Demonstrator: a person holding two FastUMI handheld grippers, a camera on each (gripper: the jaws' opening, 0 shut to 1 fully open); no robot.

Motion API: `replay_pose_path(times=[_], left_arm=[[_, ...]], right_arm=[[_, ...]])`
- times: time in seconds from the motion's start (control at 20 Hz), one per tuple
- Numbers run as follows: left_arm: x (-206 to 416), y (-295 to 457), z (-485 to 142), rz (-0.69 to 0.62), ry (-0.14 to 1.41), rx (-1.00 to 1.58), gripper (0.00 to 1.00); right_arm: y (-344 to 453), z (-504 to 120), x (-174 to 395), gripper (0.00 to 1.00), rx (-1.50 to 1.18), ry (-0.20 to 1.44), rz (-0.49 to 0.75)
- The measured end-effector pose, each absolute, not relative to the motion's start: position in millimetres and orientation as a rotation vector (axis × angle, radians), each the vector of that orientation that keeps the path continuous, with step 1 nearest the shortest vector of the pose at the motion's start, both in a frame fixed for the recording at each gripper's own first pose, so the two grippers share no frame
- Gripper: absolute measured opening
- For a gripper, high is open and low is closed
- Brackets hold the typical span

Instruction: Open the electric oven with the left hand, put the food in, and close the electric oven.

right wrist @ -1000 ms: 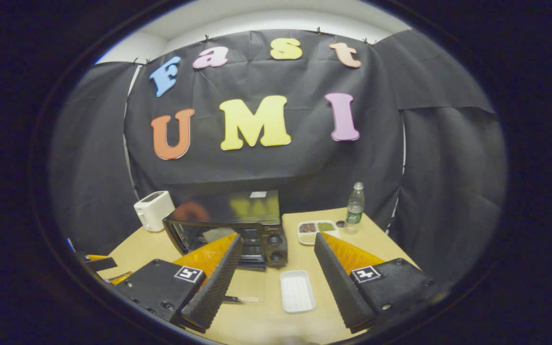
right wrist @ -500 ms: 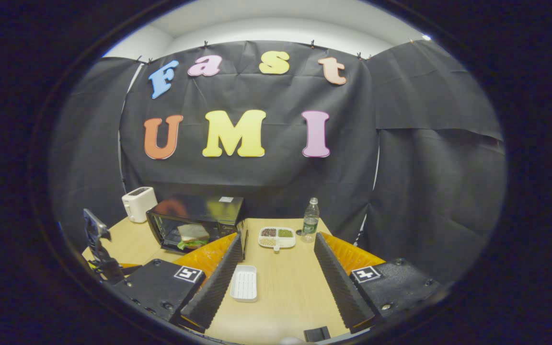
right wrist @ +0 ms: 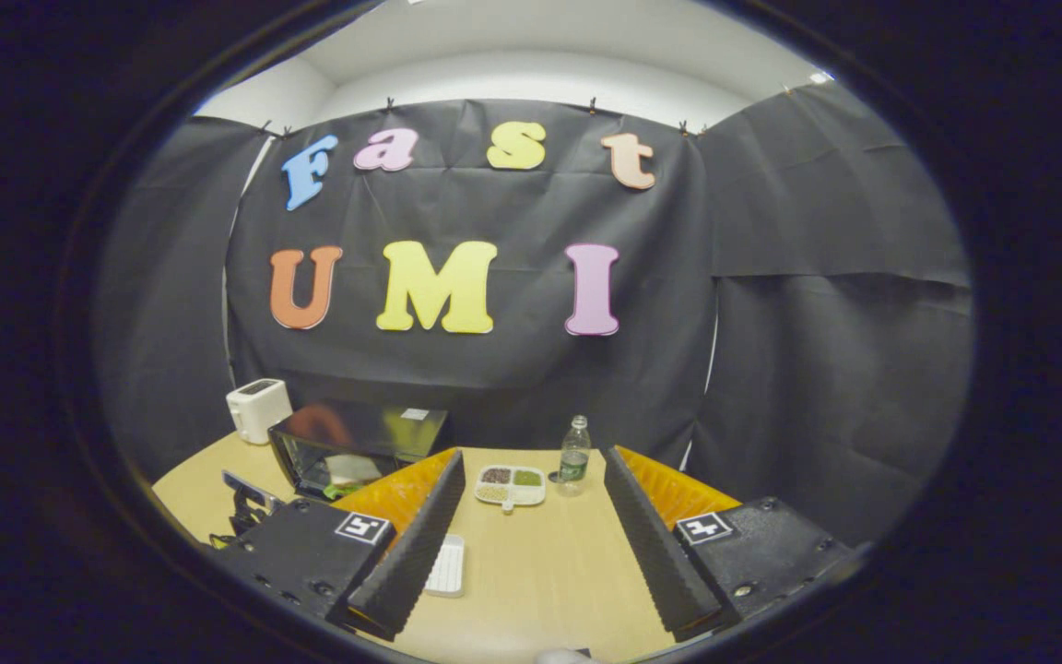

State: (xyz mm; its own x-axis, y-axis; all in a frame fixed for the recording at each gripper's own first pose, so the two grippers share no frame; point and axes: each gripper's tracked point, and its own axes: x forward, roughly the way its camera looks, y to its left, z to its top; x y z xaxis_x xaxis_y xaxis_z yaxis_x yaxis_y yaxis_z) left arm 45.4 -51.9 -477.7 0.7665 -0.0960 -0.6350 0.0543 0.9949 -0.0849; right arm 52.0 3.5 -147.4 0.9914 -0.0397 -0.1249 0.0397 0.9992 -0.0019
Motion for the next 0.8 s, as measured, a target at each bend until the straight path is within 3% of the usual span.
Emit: replay_pose_path(times=[0.15,0.2,0.25,0.6,0.7,0.75,0.8], left_arm=[[55,-54,-479,-0.074,0.693,-0.056,0.96],[55,-55,-480,-0.077,0.701,-0.059,1.0],[55,-56,-479,-0.077,0.704,-0.056,0.95],[63,-55,-450,-0.071,0.682,-0.06,0.95],[67,-54,-440,-0.068,0.674,-0.063,1.0],[70,-53,-433,-0.068,0.667,-0.061,0.95],[73,-53,-426,-0.068,0.654,-0.059,1.0]], right_arm=[[1,-153,59,0.97,0.002,0.142,-0.026],[-1,-155,62,0.97,0.002,0.147,-0.028],[-4,-156,65,0.97,0.001,0.148,-0.031],[-3,-151,79,0.97,0.008,0.158,-0.018],[1,-146,81,0.97,0.009,0.157,-0.007],[1,-143,83,0.98,0.007,0.152,-0.005],[1,-140,84,0.98,0.005,0.149,-0.004]])
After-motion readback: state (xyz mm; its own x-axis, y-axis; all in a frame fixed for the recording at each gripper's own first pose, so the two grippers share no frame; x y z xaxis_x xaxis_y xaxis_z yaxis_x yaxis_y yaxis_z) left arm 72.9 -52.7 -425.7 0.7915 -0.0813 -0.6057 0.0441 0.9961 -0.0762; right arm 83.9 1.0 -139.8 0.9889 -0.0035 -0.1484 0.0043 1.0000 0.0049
